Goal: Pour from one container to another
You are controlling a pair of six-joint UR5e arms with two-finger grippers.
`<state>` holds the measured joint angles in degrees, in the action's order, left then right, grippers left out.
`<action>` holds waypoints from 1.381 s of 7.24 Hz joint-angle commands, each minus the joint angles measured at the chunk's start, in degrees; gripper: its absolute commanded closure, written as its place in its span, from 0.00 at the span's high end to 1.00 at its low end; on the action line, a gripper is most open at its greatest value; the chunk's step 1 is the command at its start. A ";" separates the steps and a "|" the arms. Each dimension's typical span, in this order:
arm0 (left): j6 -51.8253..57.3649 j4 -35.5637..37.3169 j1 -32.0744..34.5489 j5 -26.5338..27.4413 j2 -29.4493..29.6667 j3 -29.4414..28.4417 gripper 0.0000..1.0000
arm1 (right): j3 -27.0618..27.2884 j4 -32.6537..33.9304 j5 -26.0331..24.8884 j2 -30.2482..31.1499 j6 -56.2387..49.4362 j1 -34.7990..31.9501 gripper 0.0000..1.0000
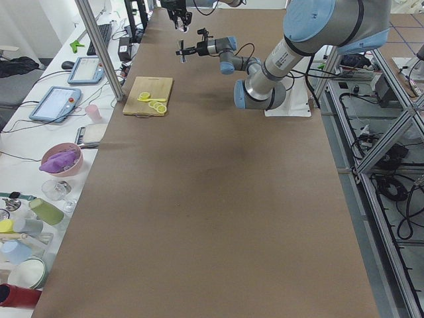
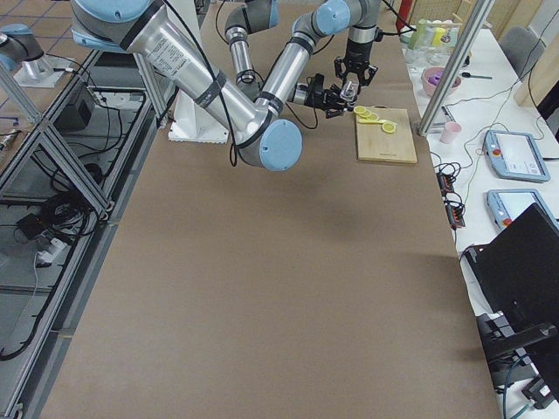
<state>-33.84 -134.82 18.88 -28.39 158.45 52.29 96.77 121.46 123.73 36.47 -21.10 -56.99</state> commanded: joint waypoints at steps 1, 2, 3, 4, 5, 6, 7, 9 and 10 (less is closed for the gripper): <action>0.00 0.00 0.01 0.00 -0.08 0.00 0.00 | -0.27 0.18 -0.86 -0.17 -0.17 0.57 0.00; 0.00 0.00 0.01 0.00 -0.16 0.00 0.00 | -0.36 0.36 -1.30 -0.26 -0.52 0.83 0.00; 0.00 0.00 0.01 0.00 -0.16 0.09 0.00 | -1.84 0.62 -1.65 -1.13 -1.74 1.18 0.00; 0.00 0.00 0.01 0.00 -0.16 0.18 0.00 | -3.07 0.97 -1.91 -2.01 -2.19 1.18 0.00; 0.00 0.00 0.01 0.00 -0.16 0.26 0.00 | -3.17 0.97 -2.26 -2.02 -2.46 1.27 0.00; 0.00 0.00 0.10 0.00 -0.16 0.27 0.00 | -3.60 1.15 -2.36 -2.10 -2.55 1.45 0.00; 0.00 0.00 0.10 0.00 -0.16 0.27 0.00 | -4.57 1.15 -2.53 -2.54 -2.55 1.62 0.00; 0.00 0.00 0.10 0.00 -0.34 0.35 0.00 | -5.02 1.85 -2.62 -2.89 -2.81 1.89 0.00; 0.00 0.00 0.10 0.00 -0.34 0.44 0.00 | -5.02 3.16 -2.62 -3.50 -3.33 1.89 0.00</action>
<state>-33.84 -134.82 18.98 -28.39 158.16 52.65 91.85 123.38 121.15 33.53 -23.96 -55.19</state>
